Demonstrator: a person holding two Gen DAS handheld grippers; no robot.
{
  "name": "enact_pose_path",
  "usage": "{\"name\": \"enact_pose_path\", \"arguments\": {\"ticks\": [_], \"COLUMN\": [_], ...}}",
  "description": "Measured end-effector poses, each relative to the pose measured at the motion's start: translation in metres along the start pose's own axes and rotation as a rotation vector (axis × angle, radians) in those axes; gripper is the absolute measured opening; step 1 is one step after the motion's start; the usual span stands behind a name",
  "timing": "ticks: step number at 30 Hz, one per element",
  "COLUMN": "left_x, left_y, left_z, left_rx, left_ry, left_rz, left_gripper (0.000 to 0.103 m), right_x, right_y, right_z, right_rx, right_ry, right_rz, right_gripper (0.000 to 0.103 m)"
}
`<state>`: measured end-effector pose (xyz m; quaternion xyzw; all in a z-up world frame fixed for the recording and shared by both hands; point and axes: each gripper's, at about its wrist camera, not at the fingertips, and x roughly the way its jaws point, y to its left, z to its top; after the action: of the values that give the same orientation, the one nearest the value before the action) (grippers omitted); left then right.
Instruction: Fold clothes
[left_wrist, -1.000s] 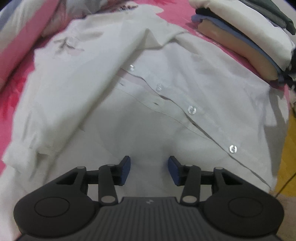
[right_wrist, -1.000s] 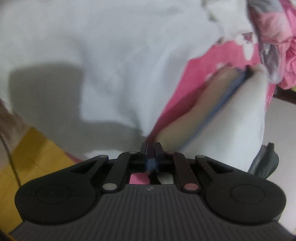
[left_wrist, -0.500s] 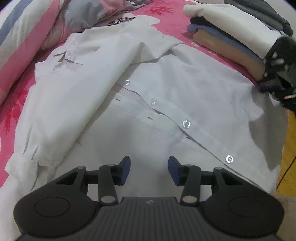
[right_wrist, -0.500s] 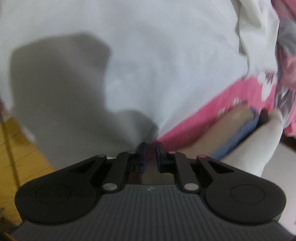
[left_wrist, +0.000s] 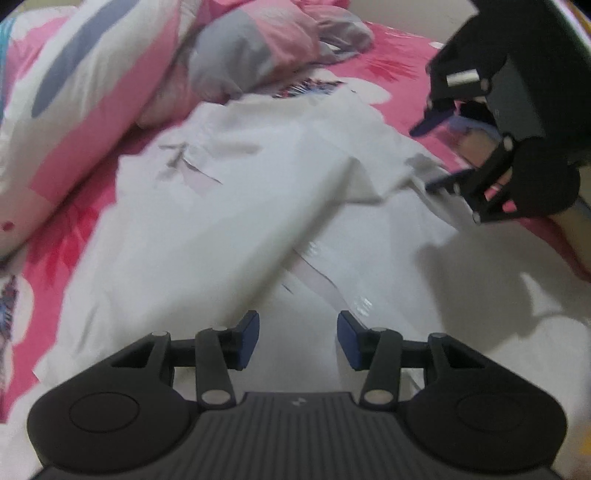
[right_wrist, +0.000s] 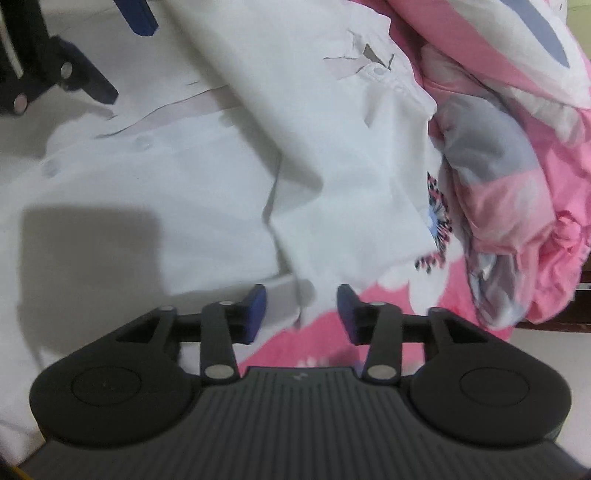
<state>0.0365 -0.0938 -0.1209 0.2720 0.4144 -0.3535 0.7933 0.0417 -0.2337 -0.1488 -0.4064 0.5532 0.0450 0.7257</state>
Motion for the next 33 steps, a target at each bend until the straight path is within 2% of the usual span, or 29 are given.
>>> {"name": "enact_pose_path", "arguments": {"ticks": [2,3,4,5,9,13,15,16,17,19,20,22,26,27,29,33], "left_x": [0.006,0.009,0.012,0.014,0.023,0.03,0.032,0.031,0.03,0.026,0.022,0.013,-0.006,-0.011,-0.02,-0.003], "left_y": [0.003,0.005,0.008,0.011,0.021,0.026,0.028,0.03,0.031,0.032,0.035,0.042,0.056,0.06,0.067,0.081], "left_z": [0.005,0.007,0.009,0.009,0.007,0.002,0.001,0.001,0.0,-0.003,-0.004,-0.006,-0.011,-0.012,-0.015,-0.014], "left_rx": [-0.012,-0.023,-0.034,-0.044,-0.078,-0.084,-0.09,-0.093,-0.096,-0.097,-0.112,-0.147,-0.216,-0.233,-0.267,-0.326], "left_ry": [0.0,0.004,0.009,0.016,0.052,0.084,0.095,0.099,0.105,0.121,0.122,0.123,0.125,0.125,0.126,0.135], "left_rz": [0.038,0.052,0.067,0.079,0.112,0.142,0.152,0.155,0.158,0.164,0.168,0.176,0.192,0.196,0.204,0.233], "left_gripper": [0.048,0.048,0.048,0.048,0.048,0.048,0.049,0.049,0.049,0.049,0.049,0.049,0.05,0.05,0.05,0.051], "right_x": [0.012,0.016,0.014,0.011,0.003,0.016,0.017,0.015,0.01,-0.002,-0.008,-0.02,-0.035,-0.03,-0.021,0.015], "right_y": [-0.004,-0.005,-0.005,-0.006,-0.015,-0.015,-0.017,-0.02,-0.023,-0.033,-0.039,-0.054,-0.096,-0.107,-0.115,-0.113], "right_z": [-0.001,-0.001,-0.003,-0.006,-0.022,-0.035,-0.037,-0.037,-0.037,-0.037,-0.036,-0.036,-0.032,-0.028,-0.019,0.006], "right_rx": [0.0,0.004,0.013,0.027,0.054,0.046,0.053,0.061,0.073,0.097,0.107,0.14,0.309,0.354,0.411,0.472], "right_ry": [-0.025,-0.025,-0.014,-0.001,0.056,0.113,0.116,0.111,0.1,0.088,0.086,0.076,-0.001,-0.023,-0.056,-0.103], "right_rz": [0.023,0.042,0.066,0.084,0.116,0.122,0.115,0.116,0.119,0.147,0.163,0.196,0.294,0.329,0.383,0.495], "right_gripper": [0.038,0.03,0.003,0.001,0.0,0.001,0.006,0.012,0.023,0.034,0.035,0.035,0.033,0.032,0.024,0.02]}}
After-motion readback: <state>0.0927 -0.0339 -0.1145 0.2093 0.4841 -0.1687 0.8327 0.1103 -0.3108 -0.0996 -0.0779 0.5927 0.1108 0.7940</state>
